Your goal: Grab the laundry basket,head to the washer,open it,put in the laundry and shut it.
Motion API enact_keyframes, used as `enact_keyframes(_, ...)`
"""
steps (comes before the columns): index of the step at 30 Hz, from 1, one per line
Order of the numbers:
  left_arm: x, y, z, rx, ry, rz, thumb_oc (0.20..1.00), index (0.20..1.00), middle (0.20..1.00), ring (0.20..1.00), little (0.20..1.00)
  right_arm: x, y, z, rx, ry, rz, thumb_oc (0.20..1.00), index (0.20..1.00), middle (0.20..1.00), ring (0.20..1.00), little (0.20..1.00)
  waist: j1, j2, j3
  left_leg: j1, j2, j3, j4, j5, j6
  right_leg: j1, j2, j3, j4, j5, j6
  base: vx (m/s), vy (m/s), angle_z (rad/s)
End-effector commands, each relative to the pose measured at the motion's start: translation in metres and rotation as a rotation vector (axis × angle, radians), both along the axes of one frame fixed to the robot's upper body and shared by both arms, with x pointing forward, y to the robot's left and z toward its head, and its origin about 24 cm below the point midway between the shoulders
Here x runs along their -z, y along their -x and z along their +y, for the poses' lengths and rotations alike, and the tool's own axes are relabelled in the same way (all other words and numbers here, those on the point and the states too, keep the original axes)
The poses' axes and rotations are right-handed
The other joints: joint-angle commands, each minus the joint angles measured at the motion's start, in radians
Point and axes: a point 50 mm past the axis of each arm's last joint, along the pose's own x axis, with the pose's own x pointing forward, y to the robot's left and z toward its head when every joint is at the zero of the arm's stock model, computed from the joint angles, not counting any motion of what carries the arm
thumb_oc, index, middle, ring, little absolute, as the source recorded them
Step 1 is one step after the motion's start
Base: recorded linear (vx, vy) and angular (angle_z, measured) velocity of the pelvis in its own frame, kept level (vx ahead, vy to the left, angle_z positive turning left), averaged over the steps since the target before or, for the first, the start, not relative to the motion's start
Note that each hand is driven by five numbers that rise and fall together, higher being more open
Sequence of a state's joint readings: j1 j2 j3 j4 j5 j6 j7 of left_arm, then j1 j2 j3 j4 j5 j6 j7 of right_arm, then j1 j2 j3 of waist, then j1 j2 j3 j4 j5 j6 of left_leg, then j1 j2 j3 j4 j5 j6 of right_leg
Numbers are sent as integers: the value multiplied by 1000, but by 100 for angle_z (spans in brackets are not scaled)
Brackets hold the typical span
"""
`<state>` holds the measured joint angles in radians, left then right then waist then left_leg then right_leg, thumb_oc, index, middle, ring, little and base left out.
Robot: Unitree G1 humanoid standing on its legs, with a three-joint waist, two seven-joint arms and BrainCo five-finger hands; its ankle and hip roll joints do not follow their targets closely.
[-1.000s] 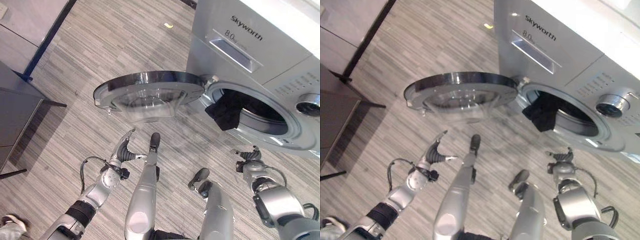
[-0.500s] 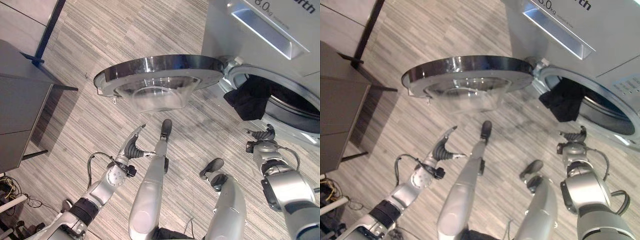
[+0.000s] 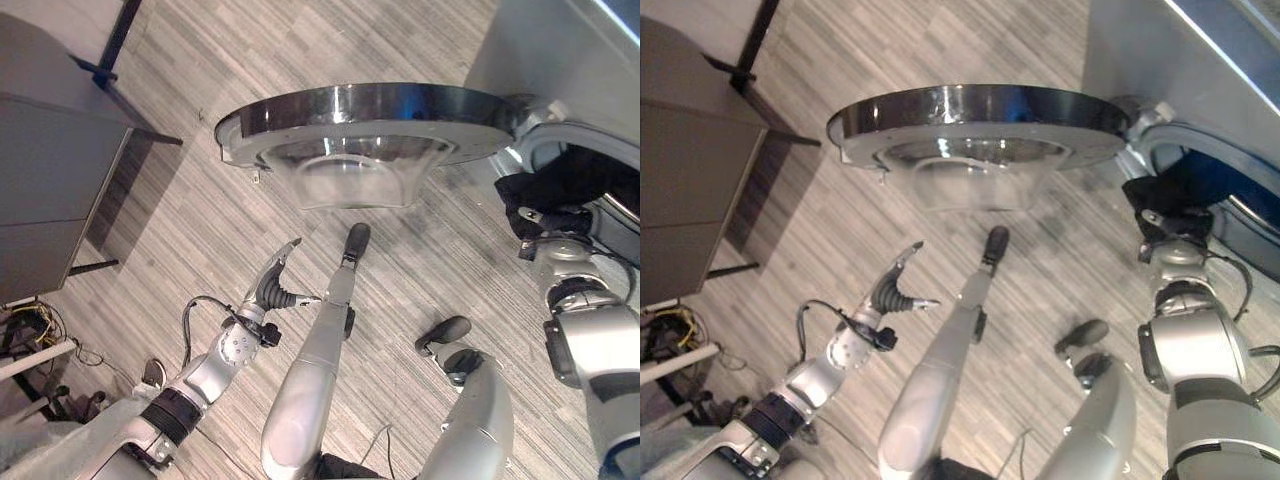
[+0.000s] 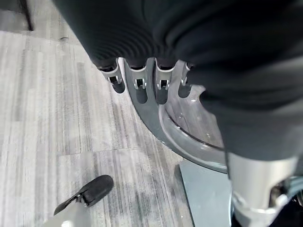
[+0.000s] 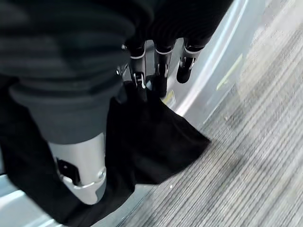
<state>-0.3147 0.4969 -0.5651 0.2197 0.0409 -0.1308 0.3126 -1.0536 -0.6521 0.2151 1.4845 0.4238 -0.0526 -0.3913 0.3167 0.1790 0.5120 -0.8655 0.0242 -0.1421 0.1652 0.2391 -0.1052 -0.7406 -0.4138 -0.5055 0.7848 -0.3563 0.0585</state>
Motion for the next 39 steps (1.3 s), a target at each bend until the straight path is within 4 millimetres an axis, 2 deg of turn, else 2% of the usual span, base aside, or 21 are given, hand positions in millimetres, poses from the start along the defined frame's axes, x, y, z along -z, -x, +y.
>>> enact_keyframes(1,-7,5,-23,59,100,-42,1000,1000,1000,1000,1000,-59,12,-38,101,49,-207,1000,1000,1000,1000,1000,24,97,8,-73,-44,63,2,-65,55,37,60,-19,13,-126,-68,84,2,22)
enact_keyframes(2,-8,5,-22,58,109,-39,1000,1000,1000,1000,1000,-68,14,-42,123,20,-252,1000,1000,1000,1000,1000,29,99,8,-80,-47,63,1,-66,55,28,54,-17,22,-131,-68,54,-5,17)
enact_keyframes(3,-8,5,-22,58,114,-38,1000,1000,1000,1000,1000,-71,15,-44,130,1,-275,884,884,884,884,884,29,99,8,-84,-49,62,1,-67,55,24,54,-16,25,-132,-68,40,-7,10)
enact_keyframes(5,-8,5,-21,55,122,-35,1000,1000,1000,1000,1000,-75,17,-46,144,-44,-318,558,558,558,558,558,28,97,8,-90,-53,62,3,-67,55,18,52,-14,30,-134,-68,15,-2,2)
enact_keyframes(6,-9,5,-21,56,122,-35,1000,1000,1000,1000,1000,-75,17,-47,144,-46,-320,467,467,467,467,467,29,96,8,-91,-53,62,3,-67,55,16,51,-13,31,-135,-68,0,0,0)
enact_keyframes(7,-9,4,-20,53,125,-36,1000,1000,1000,1000,1000,-76,17,-47,152,-109,-366,200,200,200,200,200,29,94,8,-95,-55,61,4,-69,56,15,49,-12,33,-136,-68,0,0,0)
enact_keyframes(11,-13,1,-15,38,123,-46,1000,1000,1000,1000,1000,-86,11,-41,143,-263,-519,200,200,200,200,200,28,76,8,-95,-51,66,6,-75,53,26,56,-18,16,-127,-66,10,0,0)
enact_keyframes(13,-12,0,-13,29,118,-45,1000,1000,1000,1000,1000,-89,7,-36,124,-267,-537,200,200,200,200,200,26,70,8,-90,-48,66,6,-77,53,33,62,-18,6,-121,-64,0,0,0)
enact_keyframes(16,-10,-2,-4,-2,98,-39,1000,1000,1000,1000,1000,-122,-9,-12,13,-309,-724,200,200,200,200,200,5,31,8,-61,-34,79,6,-85,54,66,86,-12,-36,-92,-60,0,0,0)
enact_keyframes(19,-8,-1,6,-39,91,-32,1000,1000,1000,1000,1000,-149,-15,8,-67,-328,-891,200,200,200,200,200,-23,-8,8,-29,-20,88,-1,-92,52,107,109,-15,-89,-62,-52,-6,0,-20)
enact_keyframes(20,-6,0,10,-49,90,-25,1000,1000,1000,1000,1000,-167,-12,13,-80,-325,-990,200,200,200,200,200,-39,-29,8,-13,-14,92,-3,-93,51,136,119,-20,-120,-45,-45,-12,-14,-21)
enact_keyframes(21,-6,1,15,-61,84,-24,1000,1000,1000,1000,1000,-186,-2,7,-31,-298,-1065,200,200,200,200,200,-47,-46,8,3,-11,91,-8,-91,48,163,129,-26,-149,-36,-42,-6,-31,-26)
enact_keyframes(23,-9,0,18,-65,71,-35,1000,1000,1000,1000,1000,-200,11,-11,83,-213,-1043,200,200,200,200,200,-48,-53,8,15,-10,84,-18,-86,45,182,138,-34,-168,-33,-43,4,-32,-24)
enact_keyframes(25,-12,0,17,-55,69,-44,1000,1000,1000,1000,1000,-206,19,-22,157,-157,-1000,200,200,200,200,200,-45,-49,8,19,-12,81,-23,-83,43,187,140,-37,-173,-34,-44,10,-17,-2)
enact_keyframes(26,-16,0,16,-38,55,-54,1000,1000,1000,1000,1000,-196,33,-49,276,-58,-824,200,200,200,200,200,-40,-46,8,21,-15,74,-24,-81,43,188,140,-40,-165,-39,-48,8,-20,7)
enact_keyframes(27,-18,-1,16,-26,49,-60,1000,1000,1000,1000,1000,-188,38,-61,279,-22,-711,457,457,457,457,457,-35,-44,8,20,-16,72,-24,-81,44,183,140,-41,-161,-42,-50,2,-19,5)
enact_keyframes(28,-19,-1,16,-13,54,-61,1000,1000,1000,1000,1000,-180,42,-69,259,-13,-606,1000,1000,1000,1000,1000,-29,-42,8,16,-15,74,-23,-82,42,177,140,-42,-158,-43,-52,-7,-6,9)
enact_keyframes(30,-21,-1,15,-5,67,-66,1000,1000,1000,1000,1000,-179,45,-74,247,-24,-560,1000,1000,1000,1000,1000,-29,-42,8,9,-12,78,-21,-83,42,169,142,-37,-159,-40,-53,-5,0,14)
enact_keyframes(32,-22,-2,16,-9,66,-69,1000,1000,1000,1000,1000,-164,41,-74,221,-39,-480,1000,1000,1000,1000,1000,-34,-48,8,4,-9,86,-22,-82,43,161,147,-30,-167,-33,-53,-6,27,2)
enact_keyframes(33,-22,-2,15,-14,65,-70,1000,1000,1000,1000,1000,-156,35,-68,200,-18,-439,1000,1000,1000,1000,1000,-38,-49,8,2,-5,94,-22,-84,45,157,150,-22,-179,-24,-50,-8,34,-13)
enact_keyframes(39,-24,1,18,-31,78,-90,1000,1000,1000,1000,1000,-145,15,-45,121,113,-413,1000,1000,1000,1000,1000,-47,-51,8,6,-1,108,-22,-88,51,161,155,-8,-203,-4,-44,-12,32,-24)
